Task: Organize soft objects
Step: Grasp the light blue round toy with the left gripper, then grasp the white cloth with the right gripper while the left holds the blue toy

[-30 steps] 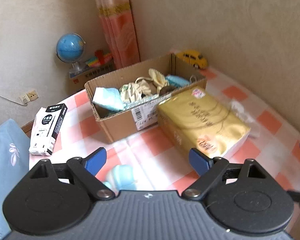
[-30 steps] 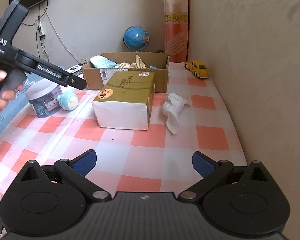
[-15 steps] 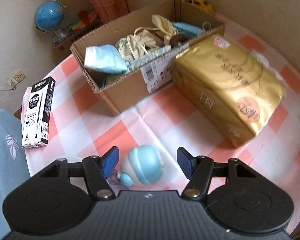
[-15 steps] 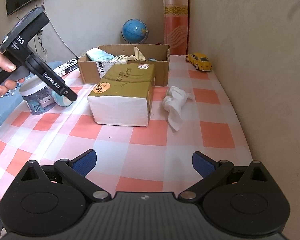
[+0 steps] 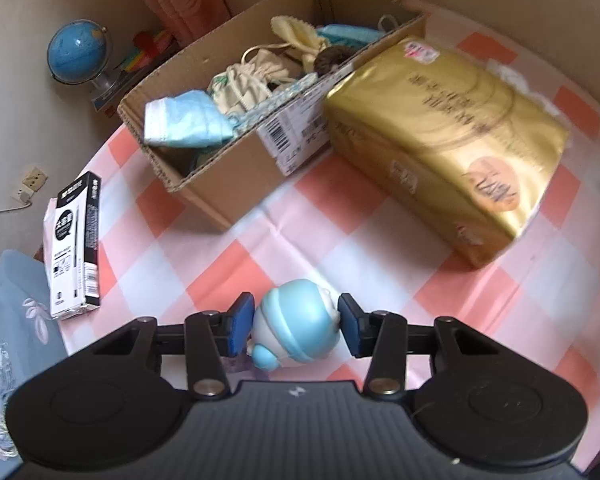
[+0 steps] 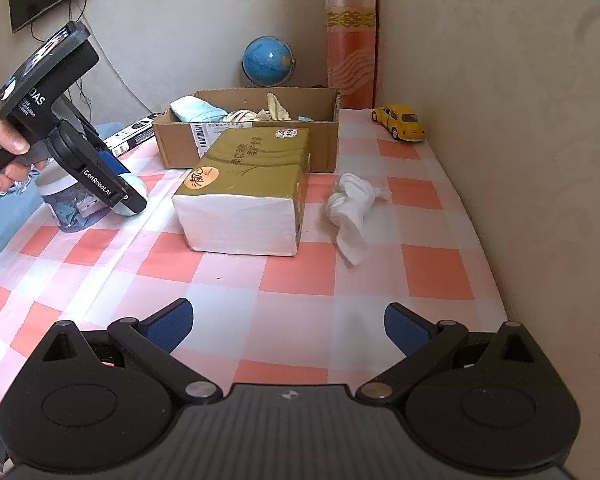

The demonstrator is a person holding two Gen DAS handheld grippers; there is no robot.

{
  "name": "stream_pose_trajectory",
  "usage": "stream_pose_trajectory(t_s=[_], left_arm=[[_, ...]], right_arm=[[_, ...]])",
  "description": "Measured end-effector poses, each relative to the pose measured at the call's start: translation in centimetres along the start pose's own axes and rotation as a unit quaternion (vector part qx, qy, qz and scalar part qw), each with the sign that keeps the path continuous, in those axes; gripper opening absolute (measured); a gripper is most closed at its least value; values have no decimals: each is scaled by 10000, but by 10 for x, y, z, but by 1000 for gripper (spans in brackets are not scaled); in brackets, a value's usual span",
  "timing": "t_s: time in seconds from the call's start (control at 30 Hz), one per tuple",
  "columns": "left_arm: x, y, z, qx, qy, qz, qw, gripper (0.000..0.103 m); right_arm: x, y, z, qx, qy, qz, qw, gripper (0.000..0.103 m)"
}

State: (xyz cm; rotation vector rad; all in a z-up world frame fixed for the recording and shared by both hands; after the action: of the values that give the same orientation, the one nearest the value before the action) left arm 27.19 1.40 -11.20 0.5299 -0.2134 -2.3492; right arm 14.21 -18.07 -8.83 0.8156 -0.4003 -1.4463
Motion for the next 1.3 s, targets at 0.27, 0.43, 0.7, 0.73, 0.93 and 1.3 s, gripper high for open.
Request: stream_pose_trajectory(t_s=[0.27,0.43,0.7,0.73,0.93,1.3], left_arm=[[23,7,9,223,-308,-114,9992,46],[27,7,7,219,-299,-203,9991,50],[26,1,3,188,-285,-205,9992,51],[26,0,2,186,-295,-202,9992,51],[27,0,1,177,-279,-252,9991,51],[29,0,1,233,-340,-250,9988,47]], right_arm=[[7,2,0,43,-27,-126,9999,103],[12,4,1,93,-102,-149,9998,103],[23,19,3,249,-366,-102,9990,98],[26,23,3,279,-397,-115,9988,94],[44,52,-9,401,-439,-240,9979,74],[42,86,-57,221,-69,-345,9991,60]])
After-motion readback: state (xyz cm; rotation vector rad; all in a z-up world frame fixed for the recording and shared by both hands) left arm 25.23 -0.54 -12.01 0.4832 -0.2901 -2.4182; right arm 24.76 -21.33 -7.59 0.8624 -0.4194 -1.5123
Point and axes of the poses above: each gripper's, at about its wrist camera, not at the fingertips, and z roughly against the way its jaws point, x to its right, y to its top, the point moved 8 cm from there along -z, roughly the way its jaws point, and after that the axes turned 13 degrees about -z, right-handed, at the moved point
